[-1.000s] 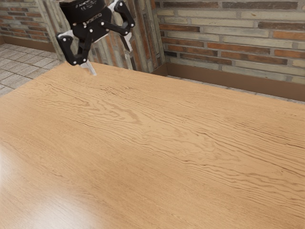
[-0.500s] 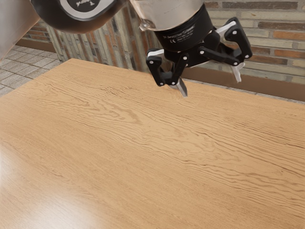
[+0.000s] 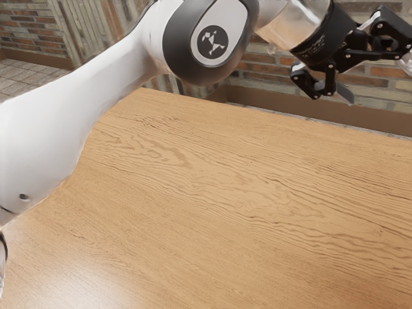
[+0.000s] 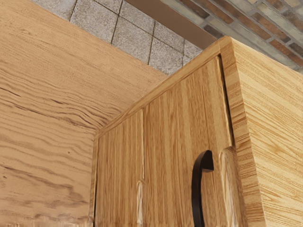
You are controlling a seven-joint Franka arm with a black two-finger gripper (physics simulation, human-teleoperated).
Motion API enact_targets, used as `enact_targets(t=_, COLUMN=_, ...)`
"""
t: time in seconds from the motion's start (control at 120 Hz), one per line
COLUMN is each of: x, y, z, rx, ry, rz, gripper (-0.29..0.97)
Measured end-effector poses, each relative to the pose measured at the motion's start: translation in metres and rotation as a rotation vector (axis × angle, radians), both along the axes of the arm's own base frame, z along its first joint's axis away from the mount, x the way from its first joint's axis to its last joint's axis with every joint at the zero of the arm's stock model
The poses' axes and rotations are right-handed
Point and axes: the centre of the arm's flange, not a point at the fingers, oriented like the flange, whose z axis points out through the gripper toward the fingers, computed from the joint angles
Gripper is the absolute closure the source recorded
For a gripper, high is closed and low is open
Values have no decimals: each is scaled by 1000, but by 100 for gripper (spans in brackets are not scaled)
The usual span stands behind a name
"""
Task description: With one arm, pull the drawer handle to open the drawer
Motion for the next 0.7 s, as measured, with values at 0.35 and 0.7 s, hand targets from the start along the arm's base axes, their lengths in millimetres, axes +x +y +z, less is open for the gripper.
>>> enact_targets(t=0.35, x=94, y=57, z=-96, rx=-531, ry=202, rz=-24, gripper=0)
enact_targets(t=0.7, x=79, y=-15, z=-108, rx=-251, ry=67, rz=-108, gripper=0)
